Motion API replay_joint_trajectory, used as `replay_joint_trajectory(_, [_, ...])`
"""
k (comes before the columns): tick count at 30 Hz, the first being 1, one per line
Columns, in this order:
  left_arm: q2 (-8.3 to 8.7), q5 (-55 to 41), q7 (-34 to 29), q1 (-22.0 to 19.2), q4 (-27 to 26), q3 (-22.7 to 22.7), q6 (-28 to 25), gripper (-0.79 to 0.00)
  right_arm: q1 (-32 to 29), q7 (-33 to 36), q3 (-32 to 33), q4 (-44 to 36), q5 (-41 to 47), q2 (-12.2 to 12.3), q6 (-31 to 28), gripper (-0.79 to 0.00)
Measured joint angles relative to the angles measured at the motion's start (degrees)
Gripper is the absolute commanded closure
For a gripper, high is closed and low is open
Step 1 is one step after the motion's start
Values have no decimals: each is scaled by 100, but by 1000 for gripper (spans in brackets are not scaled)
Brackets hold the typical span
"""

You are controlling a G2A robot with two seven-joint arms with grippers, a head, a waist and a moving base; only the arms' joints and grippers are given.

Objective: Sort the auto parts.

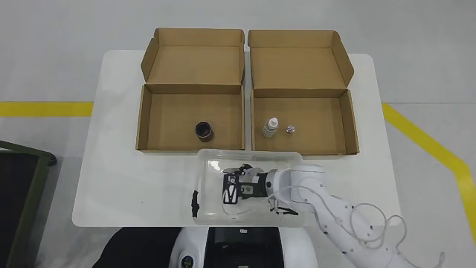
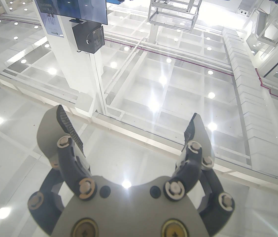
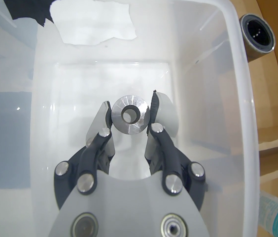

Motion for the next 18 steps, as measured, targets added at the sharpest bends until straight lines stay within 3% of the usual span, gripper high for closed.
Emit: replay_joint_trajectory(18, [0, 0, 0, 0, 0, 0, 0, -785, -460, -134, 627, -989, 844, 205, -534, 0])
